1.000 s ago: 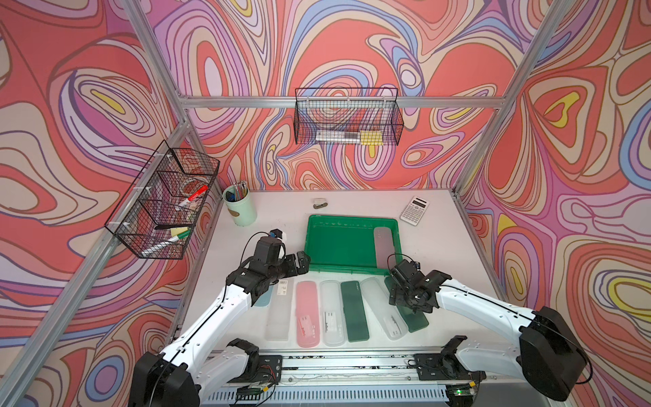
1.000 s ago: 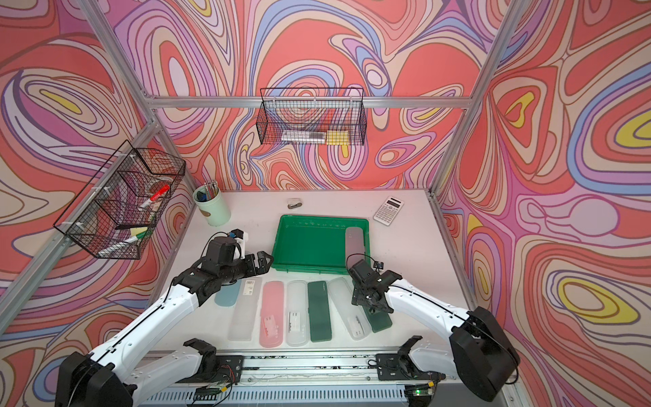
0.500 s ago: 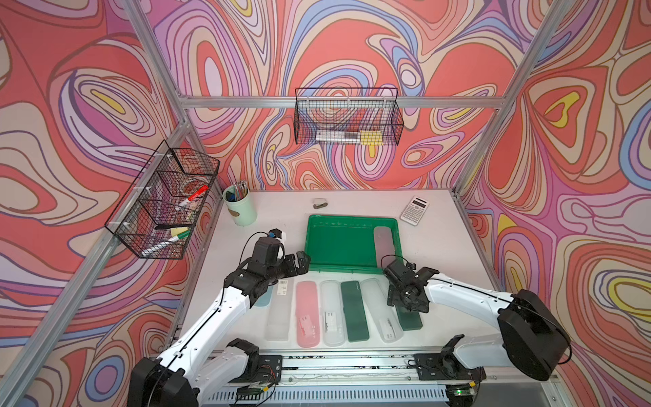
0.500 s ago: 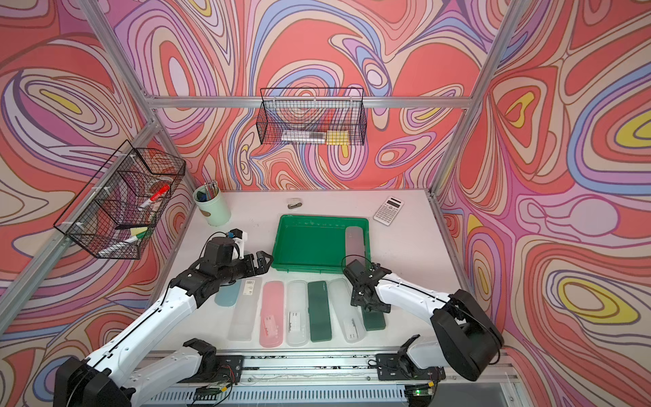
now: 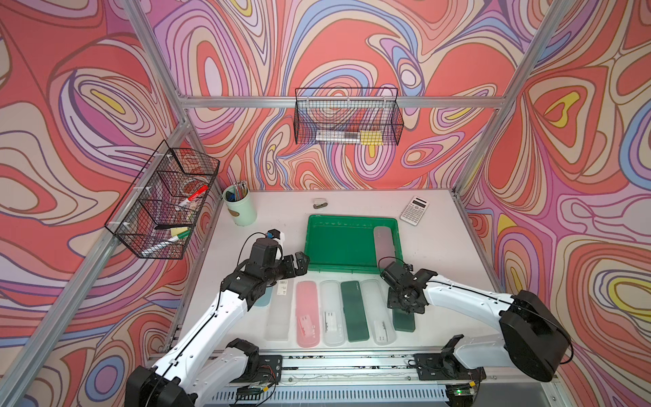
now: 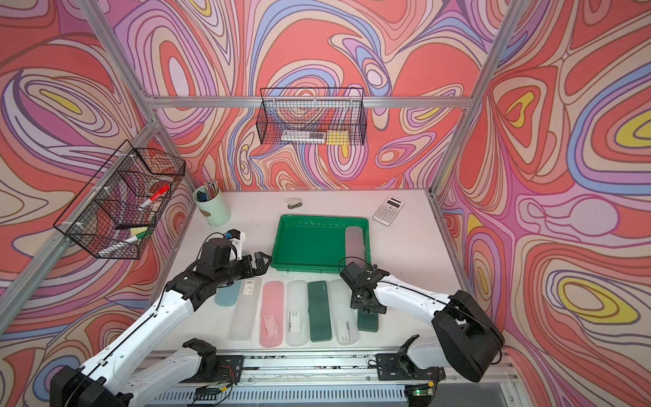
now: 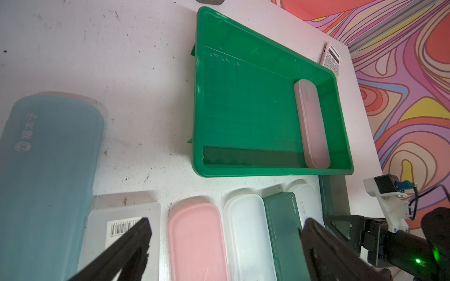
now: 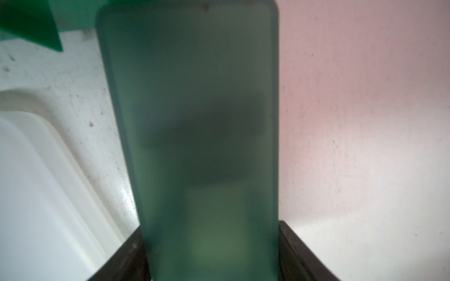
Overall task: Put the pencil case into the storage box
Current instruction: Pick up the pencil case from the center of the board.
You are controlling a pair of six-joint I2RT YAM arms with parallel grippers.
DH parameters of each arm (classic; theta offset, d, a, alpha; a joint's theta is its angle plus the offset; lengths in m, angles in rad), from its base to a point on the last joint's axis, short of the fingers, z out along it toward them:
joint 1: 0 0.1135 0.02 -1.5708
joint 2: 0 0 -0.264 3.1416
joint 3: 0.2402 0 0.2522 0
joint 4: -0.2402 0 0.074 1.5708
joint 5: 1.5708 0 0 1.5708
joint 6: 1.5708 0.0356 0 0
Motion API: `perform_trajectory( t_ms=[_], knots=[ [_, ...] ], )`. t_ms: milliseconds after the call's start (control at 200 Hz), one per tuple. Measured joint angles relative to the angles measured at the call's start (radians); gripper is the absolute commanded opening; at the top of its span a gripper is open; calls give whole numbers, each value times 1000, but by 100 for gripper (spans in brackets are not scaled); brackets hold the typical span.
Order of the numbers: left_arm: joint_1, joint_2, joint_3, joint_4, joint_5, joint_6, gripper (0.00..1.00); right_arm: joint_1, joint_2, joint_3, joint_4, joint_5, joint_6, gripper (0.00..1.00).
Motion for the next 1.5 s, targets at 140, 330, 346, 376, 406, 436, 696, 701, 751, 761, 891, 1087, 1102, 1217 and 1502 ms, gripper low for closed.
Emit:
perform_trajectory(
  t_ms=[140,330,346,376,406,436,696,701,751,761,891,1087,1102,1217,1502],
  knots=[
    [0,-34,-1,-8,0,0,99,17,-16,-4,-20,-4,19,53],
    [0,-36,-1,-16,0,-4,99,38,-67,-5,-56,1,56,52],
    [0,-35,0,-18,0,-4,99,39,-72,-5,-59,1,57,52],
    [0,-31,0,-20,0,-5,99,41,-81,-5,-65,1,63,52],
    [0,-26,0,-23,0,-5,99,42,-90,-5,-71,2,68,51],
    [0,-19,0,-26,1,-6,99,42,-99,-5,-78,4,72,51],
    [-5,5,13,-47,7,-19,99,46,-205,-5,-139,30,121,49],
    [-6,5,14,-47,7,-19,99,46,-210,-5,-140,31,124,49],
    [-10,5,21,-47,7,-19,99,46,-237,-5,-146,38,134,49],
    [-11,5,22,-47,7,-19,99,46,-243,-5,-147,40,135,48],
    [-13,6,33,-48,7,-20,99,46,-281,-5,-163,61,154,48],
    [-18,29,45,-45,19,-31,99,46,-288,31,-226,106,164,48],
    [-18,35,49,-45,20,-31,99,46,-288,39,-230,110,164,48],
    [-19,80,98,-40,27,-31,99,46,-286,111,-254,137,159,48],
    [-19,190,203,10,34,-30,99,46,-232,268,-283,169,106,48]
  ],
)
